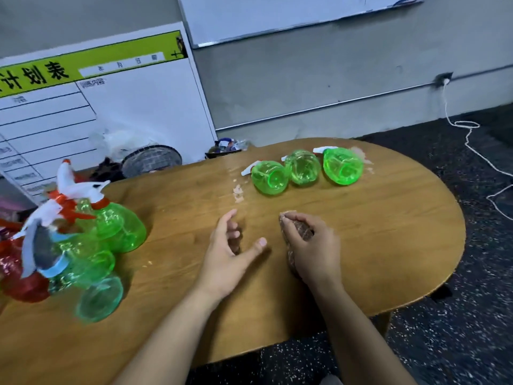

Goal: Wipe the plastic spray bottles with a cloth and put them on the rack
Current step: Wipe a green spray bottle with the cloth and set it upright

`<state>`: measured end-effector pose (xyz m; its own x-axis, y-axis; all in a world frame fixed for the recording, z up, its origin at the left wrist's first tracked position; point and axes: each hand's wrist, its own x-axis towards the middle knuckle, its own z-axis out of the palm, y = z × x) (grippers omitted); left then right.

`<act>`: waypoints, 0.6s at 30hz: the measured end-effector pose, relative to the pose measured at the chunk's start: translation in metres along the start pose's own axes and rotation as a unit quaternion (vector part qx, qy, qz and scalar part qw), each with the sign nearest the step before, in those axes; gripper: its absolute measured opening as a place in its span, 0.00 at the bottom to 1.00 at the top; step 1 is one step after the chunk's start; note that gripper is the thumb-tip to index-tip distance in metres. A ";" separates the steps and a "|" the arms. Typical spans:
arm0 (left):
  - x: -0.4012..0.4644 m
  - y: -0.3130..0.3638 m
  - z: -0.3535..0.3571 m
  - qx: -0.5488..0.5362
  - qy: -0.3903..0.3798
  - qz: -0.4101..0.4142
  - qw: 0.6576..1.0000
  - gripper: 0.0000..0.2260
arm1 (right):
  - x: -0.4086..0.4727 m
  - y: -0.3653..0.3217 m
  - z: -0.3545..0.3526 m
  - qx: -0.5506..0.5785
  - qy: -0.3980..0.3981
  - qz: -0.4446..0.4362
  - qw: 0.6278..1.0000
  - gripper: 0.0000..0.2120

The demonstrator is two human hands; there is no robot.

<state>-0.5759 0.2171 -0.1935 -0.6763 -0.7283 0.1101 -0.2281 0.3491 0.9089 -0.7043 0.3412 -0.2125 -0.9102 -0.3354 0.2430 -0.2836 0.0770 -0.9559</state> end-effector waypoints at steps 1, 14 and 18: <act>0.011 0.000 0.004 0.004 -0.001 0.005 1.000 0.40 | 0.010 0.004 0.002 0.002 0.012 0.007 1.000 0.06; 0.137 0.018 0.057 0.131 -0.003 0.072 0.989 0.48 | 0.070 0.022 0.007 0.035 0.064 0.040 0.997 0.03; 0.157 0.018 0.066 0.157 -0.008 0.061 0.986 0.50 | 0.072 0.022 0.004 0.056 0.067 0.041 0.995 0.02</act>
<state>-0.7328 0.1478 -0.1869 -0.7228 -0.6610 0.2015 -0.3479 0.6001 0.7203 -0.7750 0.3153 -0.2167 -0.9628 -0.2044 0.1770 -0.1790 -0.0087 -0.9838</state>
